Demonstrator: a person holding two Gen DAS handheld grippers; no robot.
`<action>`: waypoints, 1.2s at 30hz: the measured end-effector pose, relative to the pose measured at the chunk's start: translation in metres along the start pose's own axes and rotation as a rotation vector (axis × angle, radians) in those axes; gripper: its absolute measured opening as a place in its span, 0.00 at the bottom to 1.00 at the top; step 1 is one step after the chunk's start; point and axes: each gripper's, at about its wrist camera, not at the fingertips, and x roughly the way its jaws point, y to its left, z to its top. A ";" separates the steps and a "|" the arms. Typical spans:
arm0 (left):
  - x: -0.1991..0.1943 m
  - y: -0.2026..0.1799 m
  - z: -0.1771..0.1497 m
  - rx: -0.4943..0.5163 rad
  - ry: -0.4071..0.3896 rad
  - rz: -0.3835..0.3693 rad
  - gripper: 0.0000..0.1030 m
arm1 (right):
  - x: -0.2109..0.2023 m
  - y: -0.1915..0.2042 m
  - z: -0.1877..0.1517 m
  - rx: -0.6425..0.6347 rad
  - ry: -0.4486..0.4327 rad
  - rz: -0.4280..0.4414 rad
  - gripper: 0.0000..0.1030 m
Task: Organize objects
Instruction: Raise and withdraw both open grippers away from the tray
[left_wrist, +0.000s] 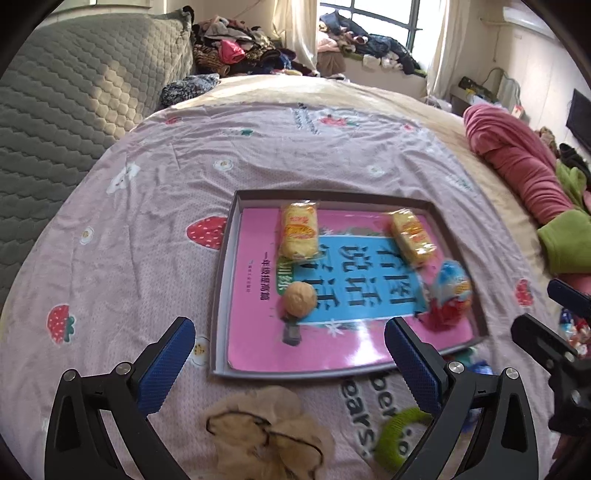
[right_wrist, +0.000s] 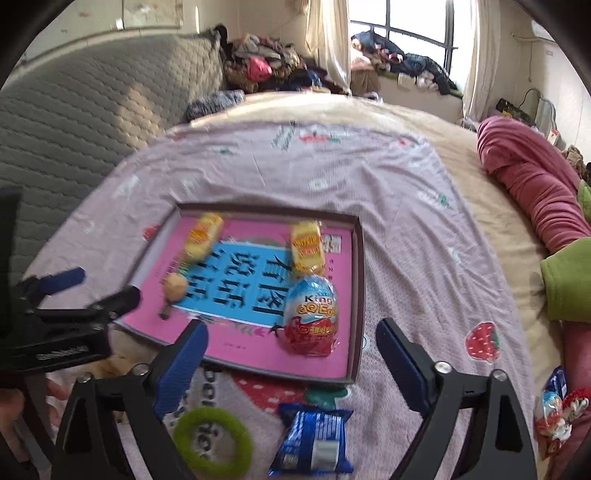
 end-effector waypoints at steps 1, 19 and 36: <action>-0.006 -0.002 -0.001 0.003 -0.005 -0.003 0.99 | -0.011 0.000 -0.002 0.002 -0.017 0.005 0.93; -0.100 -0.020 -0.028 0.050 -0.101 -0.002 0.99 | -0.113 0.014 -0.017 -0.020 -0.132 0.010 0.99; -0.138 -0.007 -0.036 0.050 -0.161 0.006 0.99 | -0.129 0.034 -0.021 -0.036 -0.165 0.048 0.99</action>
